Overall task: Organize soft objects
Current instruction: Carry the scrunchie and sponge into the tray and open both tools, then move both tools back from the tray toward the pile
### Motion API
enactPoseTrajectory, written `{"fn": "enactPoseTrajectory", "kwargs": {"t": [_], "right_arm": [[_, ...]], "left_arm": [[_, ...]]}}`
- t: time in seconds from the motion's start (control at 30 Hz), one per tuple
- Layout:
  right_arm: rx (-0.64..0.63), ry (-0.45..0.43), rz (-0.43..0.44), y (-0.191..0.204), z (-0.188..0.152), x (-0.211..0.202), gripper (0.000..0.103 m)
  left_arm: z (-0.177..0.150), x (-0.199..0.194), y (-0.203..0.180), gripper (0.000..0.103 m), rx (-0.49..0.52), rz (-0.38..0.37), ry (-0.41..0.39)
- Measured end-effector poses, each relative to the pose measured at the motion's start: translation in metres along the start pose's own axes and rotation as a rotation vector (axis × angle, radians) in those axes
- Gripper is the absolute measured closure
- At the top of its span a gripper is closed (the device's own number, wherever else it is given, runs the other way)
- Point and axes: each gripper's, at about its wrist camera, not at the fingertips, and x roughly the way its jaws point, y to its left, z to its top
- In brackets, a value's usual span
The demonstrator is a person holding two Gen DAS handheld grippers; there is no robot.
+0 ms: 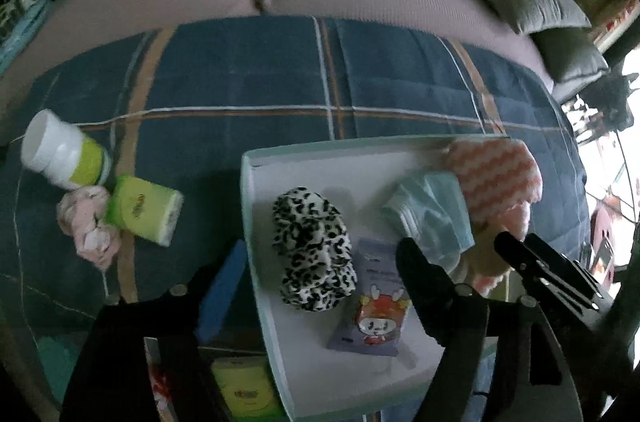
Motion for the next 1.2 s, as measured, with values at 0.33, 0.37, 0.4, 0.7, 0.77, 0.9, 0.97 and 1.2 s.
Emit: {"fn": "enactPoseTrajectory", "kwargs": {"t": [0.33,0.37,0.4,0.7,0.77,0.9,0.97,1.2], "right_arm": [[-0.012,-0.018,-0.027,0.003,0.001,-0.005,0.034],[-0.014,-0.021,-0.031,0.004,0.001,-0.005,0.032],[-0.019,-0.024,-0.032,0.006,0.001,-0.006,0.031],[-0.046,-0.055,-0.045,0.018,-0.002,-0.011,0.023],[-0.051,-0.062,-0.041,0.022,-0.004,-0.012,0.02],[-0.073,-0.08,-0.046,0.029,-0.008,-0.016,0.013],[-0.082,-0.091,-0.044,0.032,-0.009,-0.018,0.006],[-0.101,-0.128,-0.034,0.045,-0.012,-0.028,0.0]], "left_arm": [[-0.017,0.006,-0.003,0.02,-0.024,0.075,-0.074],[-0.017,0.006,-0.004,0.018,-0.023,0.07,-0.081],[-0.017,0.005,-0.004,0.018,-0.023,0.063,-0.09],[-0.026,-0.005,0.02,0.009,-0.04,0.048,-0.124],[-0.028,-0.012,0.028,0.009,-0.064,0.029,-0.145],[-0.031,-0.023,0.036,0.009,-0.08,0.028,-0.182],[-0.032,-0.027,0.04,0.009,-0.086,0.025,-0.195],[-0.038,-0.047,0.065,0.008,-0.155,0.022,-0.255]]}}
